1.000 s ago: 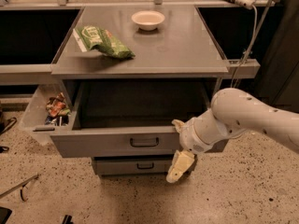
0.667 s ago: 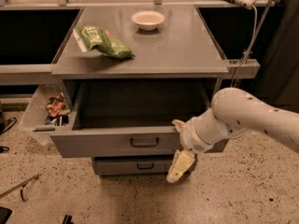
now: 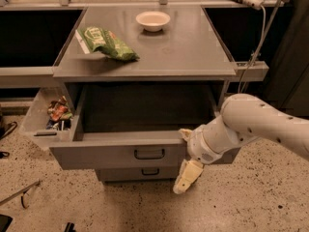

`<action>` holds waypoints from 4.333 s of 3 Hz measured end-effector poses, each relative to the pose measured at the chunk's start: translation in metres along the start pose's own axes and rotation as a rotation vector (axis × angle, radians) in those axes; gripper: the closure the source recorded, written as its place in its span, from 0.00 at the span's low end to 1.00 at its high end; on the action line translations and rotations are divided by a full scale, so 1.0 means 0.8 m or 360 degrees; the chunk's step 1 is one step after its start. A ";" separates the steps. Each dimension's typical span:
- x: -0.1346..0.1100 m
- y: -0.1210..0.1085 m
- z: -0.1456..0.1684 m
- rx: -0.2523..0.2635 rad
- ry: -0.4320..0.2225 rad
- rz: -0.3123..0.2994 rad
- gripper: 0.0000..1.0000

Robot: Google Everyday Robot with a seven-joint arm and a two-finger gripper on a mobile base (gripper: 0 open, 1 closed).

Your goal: Open top drawer

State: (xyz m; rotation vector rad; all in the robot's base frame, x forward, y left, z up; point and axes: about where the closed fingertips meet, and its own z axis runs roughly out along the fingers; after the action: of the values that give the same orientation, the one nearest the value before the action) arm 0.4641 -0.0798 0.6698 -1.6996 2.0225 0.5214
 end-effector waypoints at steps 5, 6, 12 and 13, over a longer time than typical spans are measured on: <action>0.004 0.111 -0.015 -0.0181 -0.0063 0.0054 0.00; 0.011 0.135 -0.018 -0.0218 -0.0066 0.0087 0.00; 0.015 0.223 -0.022 -0.0420 -0.0124 0.0151 0.00; 0.013 0.267 -0.028 -0.0506 -0.0182 0.0180 0.00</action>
Offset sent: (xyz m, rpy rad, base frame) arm -0.0890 -0.0007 -0.0103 0.0763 0.1283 0.0274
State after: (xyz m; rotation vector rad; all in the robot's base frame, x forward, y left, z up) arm 0.2498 -0.0644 0.6833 -1.6891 2.0450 1.0011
